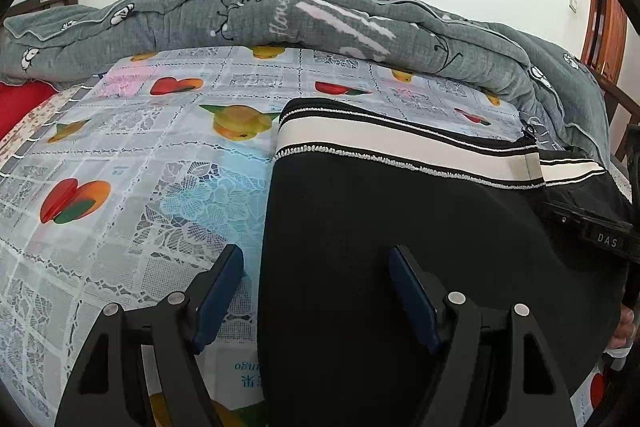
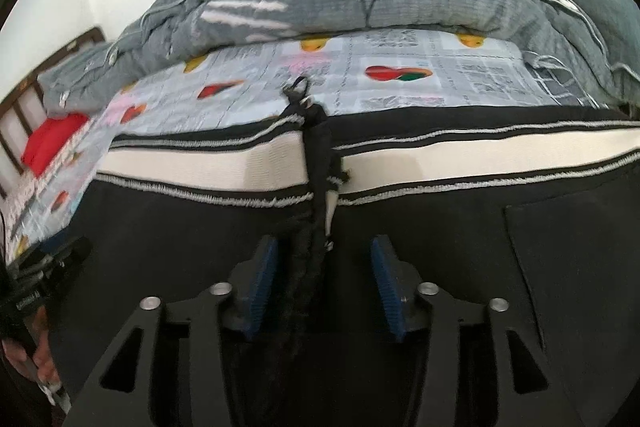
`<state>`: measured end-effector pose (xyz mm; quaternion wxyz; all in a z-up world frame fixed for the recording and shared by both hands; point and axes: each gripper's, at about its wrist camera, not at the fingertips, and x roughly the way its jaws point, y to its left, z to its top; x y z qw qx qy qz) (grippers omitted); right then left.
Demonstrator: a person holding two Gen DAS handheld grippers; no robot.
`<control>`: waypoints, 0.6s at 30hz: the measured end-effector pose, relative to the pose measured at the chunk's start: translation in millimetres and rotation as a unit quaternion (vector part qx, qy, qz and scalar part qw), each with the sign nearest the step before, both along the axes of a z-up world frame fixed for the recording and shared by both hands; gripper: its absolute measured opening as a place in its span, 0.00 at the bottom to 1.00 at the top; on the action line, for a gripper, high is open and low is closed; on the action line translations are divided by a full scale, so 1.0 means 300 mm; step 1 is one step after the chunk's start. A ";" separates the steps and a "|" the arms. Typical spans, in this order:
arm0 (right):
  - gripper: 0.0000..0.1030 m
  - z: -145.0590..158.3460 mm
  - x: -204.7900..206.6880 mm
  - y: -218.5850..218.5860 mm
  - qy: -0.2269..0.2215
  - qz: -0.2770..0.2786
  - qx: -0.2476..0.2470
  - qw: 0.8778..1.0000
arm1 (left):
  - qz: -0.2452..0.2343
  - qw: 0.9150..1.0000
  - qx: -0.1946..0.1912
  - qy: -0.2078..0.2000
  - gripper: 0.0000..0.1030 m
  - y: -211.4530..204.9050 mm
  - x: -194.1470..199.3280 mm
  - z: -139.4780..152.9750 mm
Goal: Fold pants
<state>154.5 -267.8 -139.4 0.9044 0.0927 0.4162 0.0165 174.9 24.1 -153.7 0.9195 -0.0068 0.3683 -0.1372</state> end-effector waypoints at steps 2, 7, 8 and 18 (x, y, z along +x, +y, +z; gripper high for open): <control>0.49 -0.002 -0.003 -0.008 0.000 0.000 0.008 1.000 | 0.000 1.000 -0.001 0.001 0.72 0.001 0.002 -0.002; 0.50 0.000 -0.004 -0.006 -0.001 0.001 0.008 1.000 | 0.000 1.000 -0.004 0.002 0.72 0.003 0.005 -0.005; 0.50 -0.001 -0.005 -0.007 -0.001 0.000 0.010 1.000 | -0.001 1.000 -0.004 0.003 0.72 0.004 0.005 -0.005; 0.53 0.007 0.013 0.007 0.013 0.002 -0.004 1.000 | 0.001 1.000 0.000 0.005 0.72 0.007 0.011 -0.013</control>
